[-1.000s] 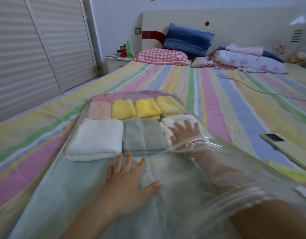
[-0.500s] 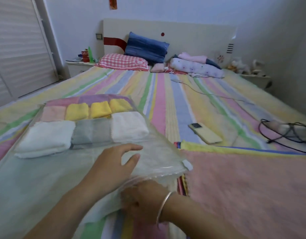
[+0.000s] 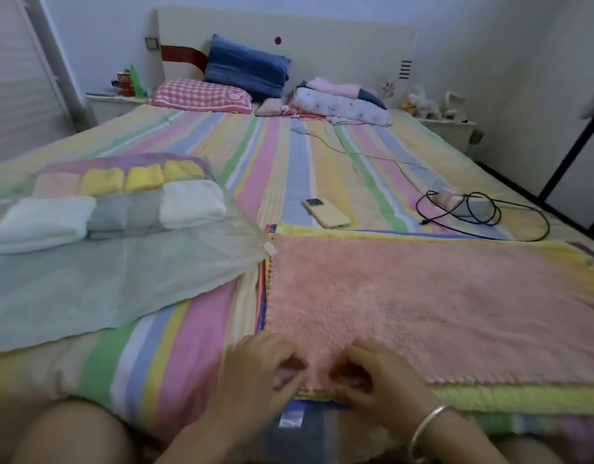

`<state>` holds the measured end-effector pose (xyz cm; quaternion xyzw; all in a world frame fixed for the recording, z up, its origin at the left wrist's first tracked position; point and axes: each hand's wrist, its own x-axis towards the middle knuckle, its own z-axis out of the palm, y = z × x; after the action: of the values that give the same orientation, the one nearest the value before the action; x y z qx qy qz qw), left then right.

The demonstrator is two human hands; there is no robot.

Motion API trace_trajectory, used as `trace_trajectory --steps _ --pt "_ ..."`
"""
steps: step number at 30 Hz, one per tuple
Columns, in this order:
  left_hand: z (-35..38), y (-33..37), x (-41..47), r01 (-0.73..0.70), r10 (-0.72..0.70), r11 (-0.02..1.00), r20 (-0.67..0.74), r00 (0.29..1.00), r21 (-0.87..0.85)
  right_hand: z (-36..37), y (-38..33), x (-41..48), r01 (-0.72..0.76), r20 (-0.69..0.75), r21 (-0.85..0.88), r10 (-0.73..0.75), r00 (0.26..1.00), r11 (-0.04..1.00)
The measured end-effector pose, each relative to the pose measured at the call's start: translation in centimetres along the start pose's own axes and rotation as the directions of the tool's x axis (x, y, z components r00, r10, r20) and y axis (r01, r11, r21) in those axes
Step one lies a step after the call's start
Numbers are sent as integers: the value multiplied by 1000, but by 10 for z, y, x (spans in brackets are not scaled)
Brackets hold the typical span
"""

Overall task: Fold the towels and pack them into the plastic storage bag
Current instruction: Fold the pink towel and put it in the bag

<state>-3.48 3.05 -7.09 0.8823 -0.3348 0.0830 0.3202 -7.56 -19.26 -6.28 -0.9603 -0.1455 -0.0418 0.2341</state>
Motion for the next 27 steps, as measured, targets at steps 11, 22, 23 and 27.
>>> trace_trajectory --steps 11,22,23,27 --pt "-8 -8 -12 45 -49 988 -25 998 -149 6 2 2 -94 -25 81 96 995 992" --pt "-12 -12 -23 -90 93 996 -148 985 28 6 -4 -2 -181 -44 119 187 981 976" --pt "-13 -11 -24 -91 96 995 -162 982 39 7 -6 -2 -195 -68 96 202 977 976" --pt "-15 -8 -25 -42 66 989 -166 984 143 10 -10 -1 -277 -151 114 292 944 954"
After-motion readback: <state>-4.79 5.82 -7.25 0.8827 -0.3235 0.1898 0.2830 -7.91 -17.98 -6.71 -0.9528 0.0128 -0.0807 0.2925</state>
